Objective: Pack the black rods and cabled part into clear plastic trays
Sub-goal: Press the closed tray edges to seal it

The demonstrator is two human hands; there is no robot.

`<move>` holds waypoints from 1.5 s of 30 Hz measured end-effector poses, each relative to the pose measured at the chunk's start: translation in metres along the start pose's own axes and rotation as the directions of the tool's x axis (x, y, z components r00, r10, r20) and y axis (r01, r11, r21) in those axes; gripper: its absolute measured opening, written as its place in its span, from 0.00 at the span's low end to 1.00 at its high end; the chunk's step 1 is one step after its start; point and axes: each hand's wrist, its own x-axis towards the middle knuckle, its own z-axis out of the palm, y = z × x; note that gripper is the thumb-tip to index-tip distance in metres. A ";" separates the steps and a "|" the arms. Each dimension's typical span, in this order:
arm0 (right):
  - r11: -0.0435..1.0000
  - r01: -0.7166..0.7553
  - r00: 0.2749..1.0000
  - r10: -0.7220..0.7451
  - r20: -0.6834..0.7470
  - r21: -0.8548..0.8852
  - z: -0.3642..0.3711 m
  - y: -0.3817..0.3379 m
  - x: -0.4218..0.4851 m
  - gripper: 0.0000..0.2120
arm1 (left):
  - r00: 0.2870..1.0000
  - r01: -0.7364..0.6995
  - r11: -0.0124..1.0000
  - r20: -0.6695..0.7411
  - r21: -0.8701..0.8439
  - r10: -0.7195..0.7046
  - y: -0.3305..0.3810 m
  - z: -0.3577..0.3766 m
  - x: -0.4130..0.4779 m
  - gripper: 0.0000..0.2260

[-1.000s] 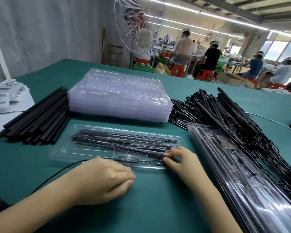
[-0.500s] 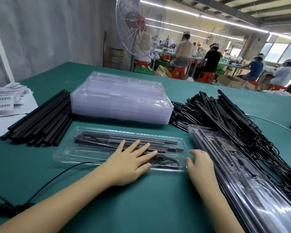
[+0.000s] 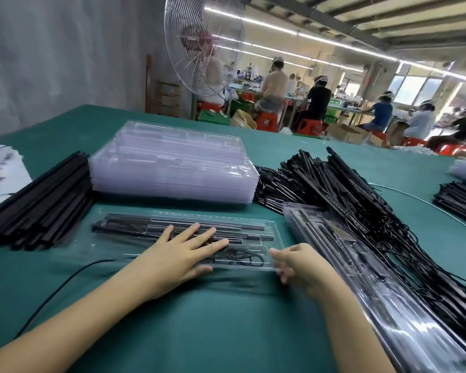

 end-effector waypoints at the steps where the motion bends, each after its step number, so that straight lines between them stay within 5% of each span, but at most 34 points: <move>1: 0.995 -0.006 0.999 0.002 0.042 0.102 0.003 0.001 -0.002 0.10 | 1.000 0.000 1.000 0.007 0.003 0.000 -0.003 -0.001 -0.003 0.24; 5: 0.959 -0.027 0.993 -0.006 0.115 0.281 0.013 0.008 -0.007 0.09 | 0.999 -0.007 1.000 0.040 0.012 0.006 -0.008 -0.003 -0.011 0.23; 18: 0.991 0.014 1.000 -0.017 0.021 0.134 0.025 0.007 0.003 0.04 | 0.998 0.042 0.996 0.052 0.078 -0.046 -0.011 -0.002 -0.014 0.24; 29: 0.979 -0.190 0.937 0.201 0.285 -0.068 0.013 0.006 -0.002 0.18 | 0.998 0.054 0.995 0.021 0.082 -0.056 -0.014 0.000 -0.016 0.25; 39: 0.908 -0.300 0.919 0.193 0.345 0.292 0.018 0.002 -0.001 0.17 | 0.998 0.064 0.997 0.025 0.031 -0.065 -0.014 -0.011 -0.013 0.24; 45: 0.944 -0.270 0.934 0.209 0.290 0.187 0.020 0.002 -0.002 0.17 | 0.997 0.056 0.998 0.058 0.016 -0.056 -0.016 -0.011 -0.015 0.24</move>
